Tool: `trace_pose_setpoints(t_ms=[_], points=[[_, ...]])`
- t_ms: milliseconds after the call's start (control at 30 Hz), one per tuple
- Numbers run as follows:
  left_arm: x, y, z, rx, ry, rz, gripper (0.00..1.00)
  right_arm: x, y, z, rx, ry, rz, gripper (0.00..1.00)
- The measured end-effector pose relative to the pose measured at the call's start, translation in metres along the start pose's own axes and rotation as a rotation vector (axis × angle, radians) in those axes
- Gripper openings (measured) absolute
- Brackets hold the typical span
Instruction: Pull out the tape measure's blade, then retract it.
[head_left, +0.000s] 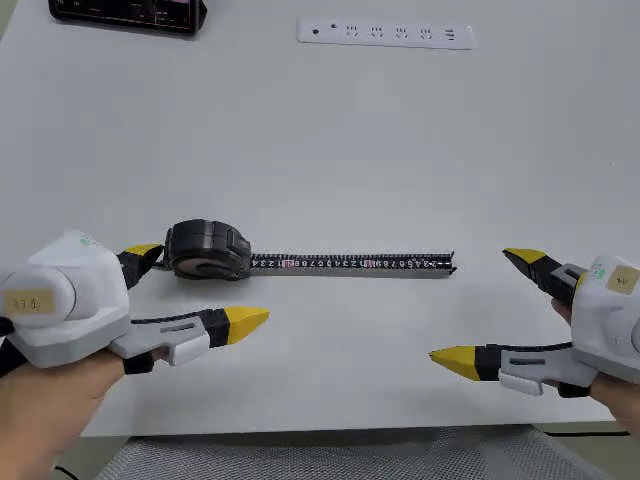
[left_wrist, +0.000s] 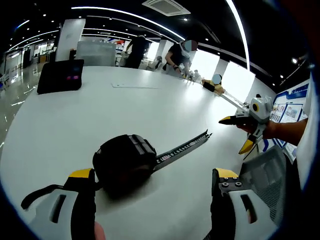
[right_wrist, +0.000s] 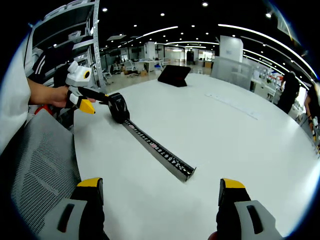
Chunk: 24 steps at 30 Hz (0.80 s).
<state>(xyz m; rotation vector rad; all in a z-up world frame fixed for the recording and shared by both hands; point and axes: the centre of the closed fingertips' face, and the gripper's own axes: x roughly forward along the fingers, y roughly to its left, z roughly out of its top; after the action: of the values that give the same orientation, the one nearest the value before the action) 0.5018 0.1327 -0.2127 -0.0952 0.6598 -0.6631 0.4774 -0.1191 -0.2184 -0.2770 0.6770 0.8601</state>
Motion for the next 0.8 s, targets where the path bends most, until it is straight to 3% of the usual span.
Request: trace_pose_setpoints(t_ms=[333,800], points=[[0.002,0.002,0.002,-0.030,-0.018,0.026,0.94,0.002,0.000,-0.001,-0.005,0.010,0.010,0.91],[0.007,0.011,0.005,-0.064,-0.025,0.136,0.85,0.005,-0.010,0.001,-0.053,0.048,0.056,0.75]])
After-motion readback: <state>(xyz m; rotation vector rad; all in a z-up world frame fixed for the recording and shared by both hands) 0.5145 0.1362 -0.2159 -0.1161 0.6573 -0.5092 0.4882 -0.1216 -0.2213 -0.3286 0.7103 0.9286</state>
